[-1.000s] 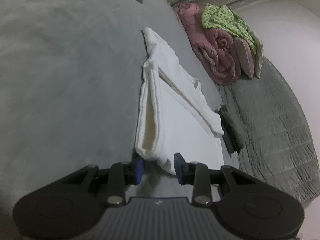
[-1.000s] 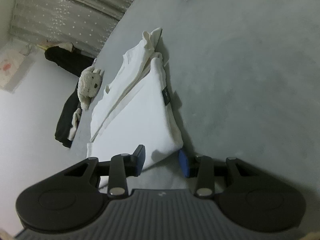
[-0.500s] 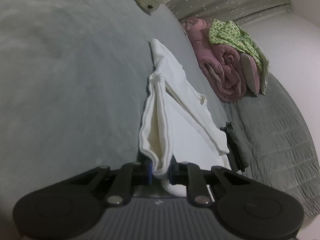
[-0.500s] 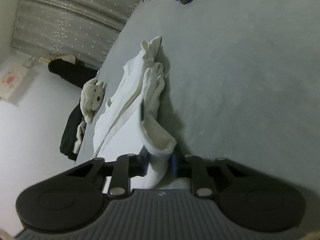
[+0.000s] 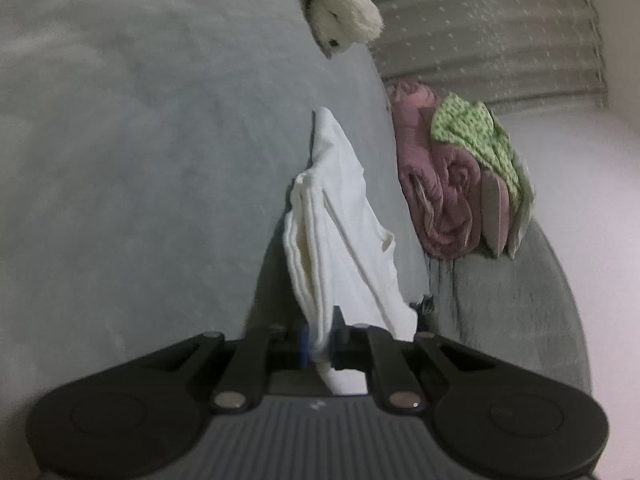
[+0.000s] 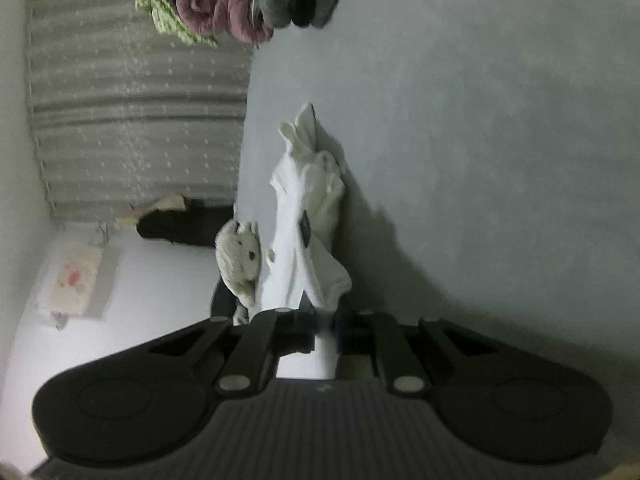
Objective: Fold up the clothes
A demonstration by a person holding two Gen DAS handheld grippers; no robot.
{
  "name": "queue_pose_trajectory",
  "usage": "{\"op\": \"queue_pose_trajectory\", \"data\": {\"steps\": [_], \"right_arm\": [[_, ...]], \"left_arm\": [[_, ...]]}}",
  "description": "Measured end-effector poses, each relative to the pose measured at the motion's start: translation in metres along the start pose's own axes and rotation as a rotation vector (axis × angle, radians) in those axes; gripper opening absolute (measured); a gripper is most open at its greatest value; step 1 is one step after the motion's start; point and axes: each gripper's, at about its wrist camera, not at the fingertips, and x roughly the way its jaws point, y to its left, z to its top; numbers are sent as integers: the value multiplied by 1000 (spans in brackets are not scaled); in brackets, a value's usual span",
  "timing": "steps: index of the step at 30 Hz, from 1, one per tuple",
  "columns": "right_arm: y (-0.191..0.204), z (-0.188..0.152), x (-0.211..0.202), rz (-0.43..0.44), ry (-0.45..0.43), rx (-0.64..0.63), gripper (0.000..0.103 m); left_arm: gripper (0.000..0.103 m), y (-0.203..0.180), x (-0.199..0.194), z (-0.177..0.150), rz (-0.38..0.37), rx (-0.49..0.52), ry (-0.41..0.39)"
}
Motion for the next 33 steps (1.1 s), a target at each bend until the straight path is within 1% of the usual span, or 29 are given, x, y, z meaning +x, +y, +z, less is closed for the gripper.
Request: {"op": "queue_pose_trajectory", "data": {"steps": [3,6,11,15,20,28,33], "right_arm": [[3,-3,-8,14,-21,32,11],[8,-11,-14,34,-51,54,11],[18,-20,-10,45,-74,74,11],[23,-25,-15,48,-76,81,11],[28,-35,-26,47,-65,81,11],[20,-57,-57,60,-60,125,11],[26,-62,-68,73,-55,131,11]], "left_arm": [[9,-3,-3,-5,-19,-49,-10],[9,-7,-9,-11,-25,-74,-16],[9,-12,-24,-20,-29,-81,-31],[9,-7,-43,-31,-24,-116,-30],[9,-3,-74,-54,-25,-140,-33],[9,-6,-127,-97,-13,-151,-45],[9,-8,-145,-115,-27,-186,-54]]}}
